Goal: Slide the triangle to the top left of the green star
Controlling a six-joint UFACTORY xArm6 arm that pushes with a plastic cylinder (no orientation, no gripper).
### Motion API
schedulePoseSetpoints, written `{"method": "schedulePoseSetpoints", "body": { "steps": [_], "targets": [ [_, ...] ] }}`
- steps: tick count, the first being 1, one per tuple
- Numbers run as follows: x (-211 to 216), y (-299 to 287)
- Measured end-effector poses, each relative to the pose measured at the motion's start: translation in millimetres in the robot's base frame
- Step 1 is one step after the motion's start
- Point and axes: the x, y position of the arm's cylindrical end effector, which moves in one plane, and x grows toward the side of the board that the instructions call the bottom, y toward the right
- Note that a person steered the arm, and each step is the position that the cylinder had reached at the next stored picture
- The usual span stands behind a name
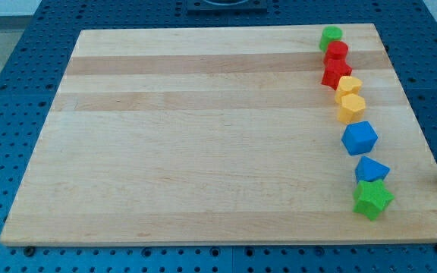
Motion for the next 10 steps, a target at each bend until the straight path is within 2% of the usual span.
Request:
{"method": "schedulePoseSetpoints", "body": {
  "steps": [3,4,7,10],
  "targets": [
    [-2,-30],
    [-1,-87],
    [-18,-179],
    [-38,-182]
  ]
}}
